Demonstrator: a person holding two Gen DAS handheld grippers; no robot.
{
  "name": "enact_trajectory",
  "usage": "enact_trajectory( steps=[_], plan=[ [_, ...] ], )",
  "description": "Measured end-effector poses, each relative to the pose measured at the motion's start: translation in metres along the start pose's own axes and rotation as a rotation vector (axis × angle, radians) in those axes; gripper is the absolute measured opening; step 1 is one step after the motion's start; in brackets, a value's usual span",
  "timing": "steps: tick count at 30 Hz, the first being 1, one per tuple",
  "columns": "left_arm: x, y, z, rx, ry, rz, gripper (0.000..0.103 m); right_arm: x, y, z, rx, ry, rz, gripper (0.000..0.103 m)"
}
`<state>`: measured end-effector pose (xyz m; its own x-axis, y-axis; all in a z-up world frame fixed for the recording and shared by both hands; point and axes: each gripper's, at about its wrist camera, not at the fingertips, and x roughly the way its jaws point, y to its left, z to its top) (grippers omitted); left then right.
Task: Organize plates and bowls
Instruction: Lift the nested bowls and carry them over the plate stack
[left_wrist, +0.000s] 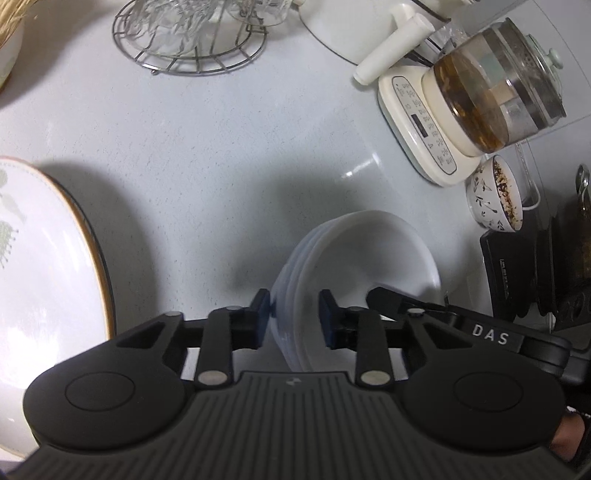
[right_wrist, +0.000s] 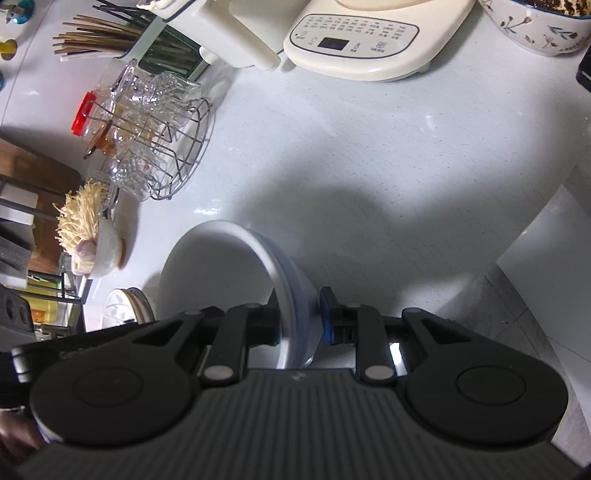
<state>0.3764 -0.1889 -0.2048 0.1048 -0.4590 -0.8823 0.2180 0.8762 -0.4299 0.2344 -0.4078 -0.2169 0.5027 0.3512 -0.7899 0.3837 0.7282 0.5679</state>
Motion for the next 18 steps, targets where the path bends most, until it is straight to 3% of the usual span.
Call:
enact_trajectory(
  steps=[1,5,18],
  plan=[
    [0.000,0.001,-0.002,-0.002,-0.005,0.000,0.022,-0.001,0.000,-0.001,-0.005,-0.003,-0.002,0.023],
    [-0.002,0.003,-0.008,-0.015,-0.021,0.010,0.019,-0.002,0.001,-0.002,-0.021,0.005,-0.009,0.024],
    [-0.058,0.005,-0.009,0.034,-0.075,-0.015,0.020,-0.032,0.039,-0.009,-0.068,-0.064,0.008,0.024]
  ],
)
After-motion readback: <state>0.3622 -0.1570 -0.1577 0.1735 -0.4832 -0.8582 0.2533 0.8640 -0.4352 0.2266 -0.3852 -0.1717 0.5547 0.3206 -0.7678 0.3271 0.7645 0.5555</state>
